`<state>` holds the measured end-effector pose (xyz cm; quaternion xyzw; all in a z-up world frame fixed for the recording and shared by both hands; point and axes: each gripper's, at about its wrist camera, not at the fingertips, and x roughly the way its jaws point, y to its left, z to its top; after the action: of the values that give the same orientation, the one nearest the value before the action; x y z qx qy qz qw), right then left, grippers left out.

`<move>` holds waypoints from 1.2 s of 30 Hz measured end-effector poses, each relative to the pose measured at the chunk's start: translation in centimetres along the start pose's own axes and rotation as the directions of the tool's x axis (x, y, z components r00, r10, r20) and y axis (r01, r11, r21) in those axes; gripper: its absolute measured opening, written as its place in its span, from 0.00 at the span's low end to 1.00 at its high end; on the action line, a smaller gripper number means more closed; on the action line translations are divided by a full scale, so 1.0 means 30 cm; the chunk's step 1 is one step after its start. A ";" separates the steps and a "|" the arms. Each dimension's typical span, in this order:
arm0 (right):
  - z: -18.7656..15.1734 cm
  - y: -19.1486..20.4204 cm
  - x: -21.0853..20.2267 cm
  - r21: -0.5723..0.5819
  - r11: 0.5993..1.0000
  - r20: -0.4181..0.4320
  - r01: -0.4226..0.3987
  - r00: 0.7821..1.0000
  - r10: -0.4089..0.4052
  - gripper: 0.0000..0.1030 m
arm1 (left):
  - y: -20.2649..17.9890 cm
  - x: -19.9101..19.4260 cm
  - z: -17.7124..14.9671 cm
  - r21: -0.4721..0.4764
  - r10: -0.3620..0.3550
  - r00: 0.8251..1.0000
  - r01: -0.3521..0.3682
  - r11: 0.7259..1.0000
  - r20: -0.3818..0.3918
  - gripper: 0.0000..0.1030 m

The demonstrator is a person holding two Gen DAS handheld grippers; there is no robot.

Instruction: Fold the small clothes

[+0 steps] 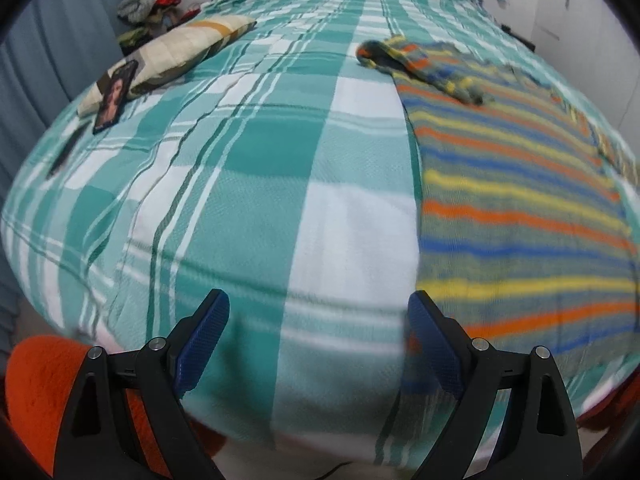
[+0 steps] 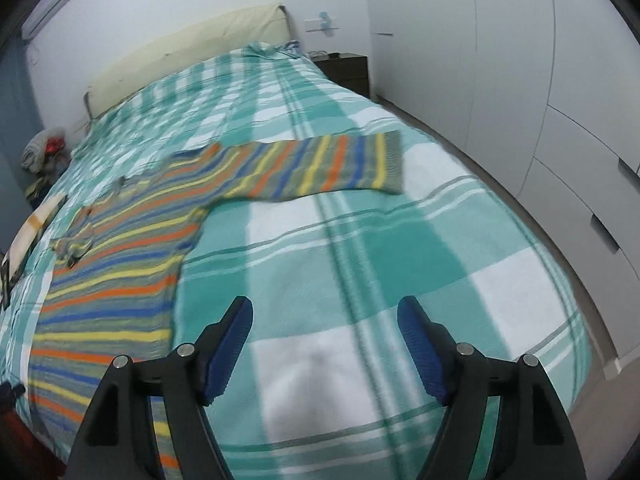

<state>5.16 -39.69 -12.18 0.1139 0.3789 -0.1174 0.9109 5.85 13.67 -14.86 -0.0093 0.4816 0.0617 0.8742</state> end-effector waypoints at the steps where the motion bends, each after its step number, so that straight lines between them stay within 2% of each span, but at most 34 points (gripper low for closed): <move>1: -0.009 0.020 0.007 -0.013 1.000 0.002 0.009 1.000 -0.009 0.75 | 0.003 0.006 0.020 -0.005 0.000 1.000 0.000 1.000 0.015 0.90; 4: -0.023 0.058 0.062 -0.066 0.996 -0.027 0.060 0.998 -0.062 0.75 | 0.008 0.062 0.102 0.017 0.035 0.997 -0.036 0.999 0.066 0.94; 6: -0.038 0.062 0.085 -0.073 0.996 -0.061 0.051 0.997 -0.056 0.75 | 0.024 0.114 0.124 0.008 0.045 0.998 -0.045 0.999 0.049 0.94; 8: -0.049 0.058 0.119 -0.078 0.995 -0.097 0.055 0.993 -0.062 0.75 | 0.054 0.186 0.119 -0.023 0.038 0.999 -0.038 0.999 0.003 0.97; 10: -0.074 0.045 0.161 -0.059 0.997 -0.157 0.052 0.986 -0.061 0.77 | 0.068 0.199 0.099 -0.049 0.022 0.999 -0.020 0.999 0.027 1.00; 12: -0.111 0.021 0.202 -0.011 1.000 -0.210 0.026 0.977 -0.028 0.83 | 0.060 0.199 0.094 -0.055 0.037 0.999 -0.035 0.998 0.039 1.00; 15: -0.125 0.019 0.207 -0.007 1.000 -0.194 0.001 0.981 -0.002 0.91 | 0.058 0.199 0.088 -0.046 0.035 0.998 -0.033 0.998 0.046 1.00; 20: -0.140 0.047 0.218 -0.043 0.999 -0.201 0.010 0.979 -0.019 0.99 | 0.065 0.199 0.087 -0.034 0.016 0.999 -0.015 0.999 0.039 1.00; 36: -0.142 0.057 0.224 -0.049 0.999 -0.201 0.008 0.979 -0.018 1.00 | 0.057 0.193 0.078 -0.013 0.026 0.999 -0.026 1.000 0.045 1.00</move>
<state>7.44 -37.66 -19.73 0.1011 0.4725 -0.1020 0.8695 10.66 16.12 -18.41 -0.0070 0.4615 0.0763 0.8838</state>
